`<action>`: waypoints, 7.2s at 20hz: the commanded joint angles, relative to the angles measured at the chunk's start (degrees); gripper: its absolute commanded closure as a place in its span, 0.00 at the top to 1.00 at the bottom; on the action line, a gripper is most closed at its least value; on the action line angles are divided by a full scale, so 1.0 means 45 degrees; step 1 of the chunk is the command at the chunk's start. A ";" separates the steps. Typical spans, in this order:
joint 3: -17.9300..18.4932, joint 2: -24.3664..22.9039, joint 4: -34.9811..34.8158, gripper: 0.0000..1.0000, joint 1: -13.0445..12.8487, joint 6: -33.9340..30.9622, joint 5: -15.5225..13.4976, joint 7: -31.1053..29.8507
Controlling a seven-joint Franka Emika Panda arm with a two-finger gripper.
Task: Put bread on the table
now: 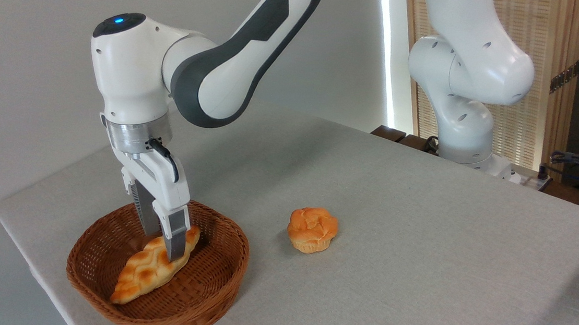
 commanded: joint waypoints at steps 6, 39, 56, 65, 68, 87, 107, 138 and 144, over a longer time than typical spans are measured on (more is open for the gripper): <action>-0.0015 -0.0128 -0.0402 1.00 0.0122 0.0322 0.0235 -0.0318; 0.0141 -0.0596 0.0105 0.02 0.0181 0.0225 -0.0600 0.0502; 0.0708 -0.7604 -0.5240 0.03 -0.0891 -0.3916 -0.1699 0.1379; 0.0767 -0.7298 -0.7004 0.72 -0.2358 -0.2843 -0.1601 0.2377; 0.0767 -0.6965 -0.6965 1.00 -0.2358 -0.2705 -0.1504 0.2377; 0.1701 -0.4430 -0.0471 1.00 -0.2046 -0.6058 -0.0956 0.1520; 0.2817 -0.2530 0.4305 1.00 -0.0503 -0.8955 -0.0391 0.1478; 0.3229 -0.2433 0.4168 1.00 -0.0622 -0.9033 0.0411 0.1596; 0.2466 -0.2433 0.4168 1.00 0.0064 -0.9033 0.0411 0.1576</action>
